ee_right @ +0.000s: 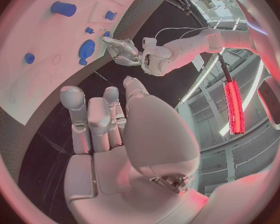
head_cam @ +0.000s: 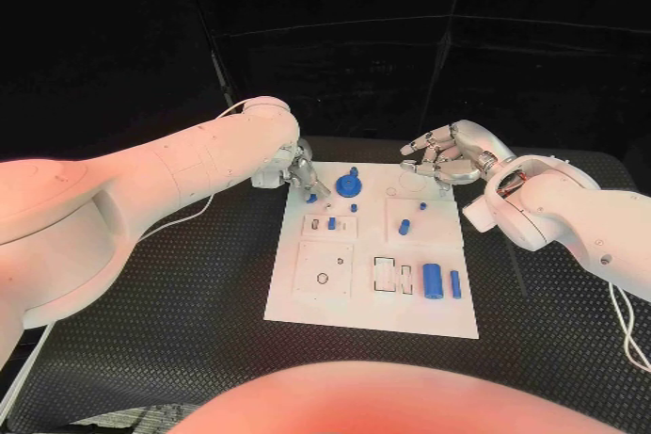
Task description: Assemble the parts on the task board
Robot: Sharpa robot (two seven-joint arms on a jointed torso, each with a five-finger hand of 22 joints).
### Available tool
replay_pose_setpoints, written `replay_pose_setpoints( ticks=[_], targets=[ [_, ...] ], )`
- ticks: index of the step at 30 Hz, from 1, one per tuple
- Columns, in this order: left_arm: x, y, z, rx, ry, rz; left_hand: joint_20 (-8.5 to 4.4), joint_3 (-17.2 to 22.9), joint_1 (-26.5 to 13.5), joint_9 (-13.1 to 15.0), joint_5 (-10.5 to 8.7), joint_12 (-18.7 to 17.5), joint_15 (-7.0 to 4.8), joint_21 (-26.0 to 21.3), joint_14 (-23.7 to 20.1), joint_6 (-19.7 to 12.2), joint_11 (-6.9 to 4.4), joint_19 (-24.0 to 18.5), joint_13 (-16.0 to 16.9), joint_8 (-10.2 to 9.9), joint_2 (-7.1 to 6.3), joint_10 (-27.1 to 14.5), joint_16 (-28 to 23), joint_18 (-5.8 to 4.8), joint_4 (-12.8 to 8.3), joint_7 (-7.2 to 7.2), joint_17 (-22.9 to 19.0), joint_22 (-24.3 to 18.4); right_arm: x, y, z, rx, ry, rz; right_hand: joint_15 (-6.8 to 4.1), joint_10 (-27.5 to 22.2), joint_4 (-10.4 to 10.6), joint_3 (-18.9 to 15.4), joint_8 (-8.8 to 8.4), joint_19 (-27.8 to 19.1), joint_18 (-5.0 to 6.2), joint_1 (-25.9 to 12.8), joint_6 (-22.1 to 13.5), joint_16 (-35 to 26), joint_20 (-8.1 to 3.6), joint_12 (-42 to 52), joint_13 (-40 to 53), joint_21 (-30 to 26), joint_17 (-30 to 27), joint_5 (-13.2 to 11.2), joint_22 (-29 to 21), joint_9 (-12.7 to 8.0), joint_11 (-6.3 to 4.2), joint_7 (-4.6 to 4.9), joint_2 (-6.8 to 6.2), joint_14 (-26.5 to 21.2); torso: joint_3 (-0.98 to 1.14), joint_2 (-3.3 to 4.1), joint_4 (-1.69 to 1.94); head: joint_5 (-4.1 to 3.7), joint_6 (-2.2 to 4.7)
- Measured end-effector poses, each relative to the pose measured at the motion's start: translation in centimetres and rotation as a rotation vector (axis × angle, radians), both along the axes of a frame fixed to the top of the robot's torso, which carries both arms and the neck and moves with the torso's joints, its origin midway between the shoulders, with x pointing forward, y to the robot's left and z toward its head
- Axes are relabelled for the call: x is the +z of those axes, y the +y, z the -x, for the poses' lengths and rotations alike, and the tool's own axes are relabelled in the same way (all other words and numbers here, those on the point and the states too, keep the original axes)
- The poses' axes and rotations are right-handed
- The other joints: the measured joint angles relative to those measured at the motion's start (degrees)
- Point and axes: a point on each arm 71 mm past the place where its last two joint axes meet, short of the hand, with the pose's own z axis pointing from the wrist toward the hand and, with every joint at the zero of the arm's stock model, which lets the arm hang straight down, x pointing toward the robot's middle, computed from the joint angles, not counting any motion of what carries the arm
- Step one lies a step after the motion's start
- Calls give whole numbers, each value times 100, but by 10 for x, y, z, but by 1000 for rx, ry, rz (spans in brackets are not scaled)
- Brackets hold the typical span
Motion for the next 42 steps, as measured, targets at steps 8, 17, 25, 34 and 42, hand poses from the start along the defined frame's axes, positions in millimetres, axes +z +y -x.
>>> replay_pose_setpoints(
  ticks=[8,17,25,34,42],
  targets=[
    [-2,4,0,-3,16,-20,-7,-57,0,9,-21,0,0,22,0,46,-11,8,15,22,0,11,0,0,6,-4,0,0,0,-1,0,-1,1,1,0,0,0,0,0,0,0,0,0,0,0,0,0,0,0,0,0,0,0,0,0,0,-1,-4,1,-3,0],
    [-2,7,0,-7,23,-37,-27,-103,0,26,-21,20,0,22,0,72,-20,28,37,46,46,20,0,0,-7,-30,0,-1,-1,0,-1,-1,2,1,0,0,0,0,0,0,-1,0,0,0,0,0,-1,0,-1,0,0,0,0,0,0,0,-2,-4,5,2,0],
    [-2,5,0,-11,25,-44,-27,-126,0,26,-21,20,0,43,0,71,-20,28,37,46,46,20,0,0,16,-30,0,-1,-1,0,-1,0,3,1,0,0,0,0,0,0,0,0,0,0,0,0,-1,0,-1,0,0,0,0,0,0,0,-2,-2,5,5,0],
    [-6,4,-1,-6,31,-49,-8,-152,23,32,-21,20,-6,43,6,73,-41,47,40,68,69,41,0,0,10,-31,0,-1,-1,1,-1,1,3,1,0,0,0,0,0,0,0,0,0,0,0,0,-1,0,-2,0,1,0,0,0,0,0,-2,2,4,5,0],
    [-12,1,-1,-1,40,-53,-27,-238,-52,47,-21,44,-21,45,21,95,-41,67,54,72,145,40,0,0,16,-50,0,-1,-1,2,-1,3,4,0,0,0,0,0,0,0,0,0,0,0,0,0,-1,0,-2,0,1,0,0,0,0,0,-2,2,1,1,0]
  ],
)
